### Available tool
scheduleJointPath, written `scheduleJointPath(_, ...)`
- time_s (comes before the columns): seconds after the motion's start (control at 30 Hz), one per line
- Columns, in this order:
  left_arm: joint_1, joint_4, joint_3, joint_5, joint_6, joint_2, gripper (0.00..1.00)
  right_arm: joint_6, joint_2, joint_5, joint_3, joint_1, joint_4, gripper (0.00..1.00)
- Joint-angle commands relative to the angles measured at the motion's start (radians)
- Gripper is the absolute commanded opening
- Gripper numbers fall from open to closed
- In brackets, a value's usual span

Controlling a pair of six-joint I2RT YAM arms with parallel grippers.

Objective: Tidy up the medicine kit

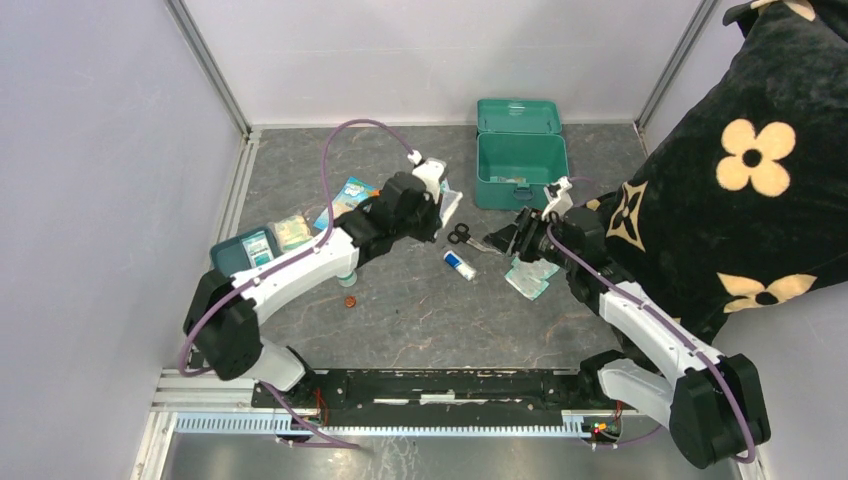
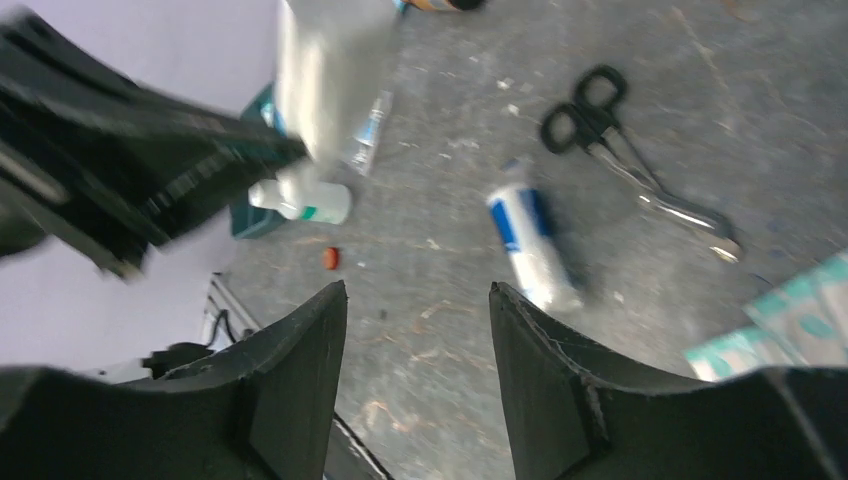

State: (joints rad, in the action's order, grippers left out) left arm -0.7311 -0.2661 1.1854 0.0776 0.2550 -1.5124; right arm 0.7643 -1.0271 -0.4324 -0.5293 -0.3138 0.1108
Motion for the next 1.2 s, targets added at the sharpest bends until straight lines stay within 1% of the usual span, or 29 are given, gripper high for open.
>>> scheduleJointPath(0.0, -0.059, 0.106, -0.086, 0.013, 0.054, 0.129, 0.02, 0.109, -0.036, 0.081, -0.116, -0.071, 0.113, 0.62)
scheduleJointPath(0.1, -0.087, 0.124, -0.138, 0.015, 0.050, 0.166, 0.02, 0.165, -0.070, 0.115, -0.144, -0.103, 0.145, 0.65)
scheduleJointPath(0.17, -0.100, 0.134, -0.169, 0.012, 0.047, 0.188, 0.02, 0.197, -0.105, 0.107, -0.166, -0.119, 0.171, 0.66)
scheduleJointPath(0.23, -0.108, 0.148, -0.198, 0.011, 0.043, 0.208, 0.02, 0.213, -0.142, 0.106, -0.196, -0.135, 0.165, 0.67)
scheduleJointPath(0.3, -0.115, 0.157, -0.219, 0.015, 0.034, 0.223, 0.02, 0.230, -0.169, 0.117, -0.210, -0.148, 0.161, 0.70)
scheduleJointPath(0.5, -0.131, 0.166, -0.231, 0.015, 0.022, 0.223, 0.02, 0.246, -0.248, 0.124, -0.255, -0.193, 0.158, 0.71)
scheduleJointPath(0.67, -0.146, 0.171, -0.235, 0.020, 0.015, 0.224, 0.02, 0.237, -0.292, 0.146, -0.265, -0.202, 0.128, 0.68)
scheduleJointPath(0.73, -0.150, 0.171, -0.234, 0.021, 0.012, 0.221, 0.02, 0.242, -0.308, 0.136, -0.267, -0.203, 0.132, 0.66)
scheduleJointPath(0.9, -0.158, 0.168, -0.234, 0.031, 0.006, 0.220, 0.03, 0.240, -0.326, 0.124, -0.270, -0.206, 0.150, 0.55)
scheduleJointPath(0.97, -0.160, 0.162, -0.231, 0.040, 0.003, 0.224, 0.12, 0.232, -0.324, 0.130, -0.270, -0.205, 0.148, 0.51)
scheduleJointPath(1.0, -0.160, 0.159, -0.231, 0.047, 0.001, 0.228, 0.15, 0.231, -0.323, 0.130, -0.268, -0.205, 0.149, 0.48)
scheduleJointPath(1.17, -0.162, 0.151, -0.229, 0.064, -0.005, 0.255, 0.29, 0.237, -0.317, 0.118, -0.250, -0.205, 0.196, 0.27)
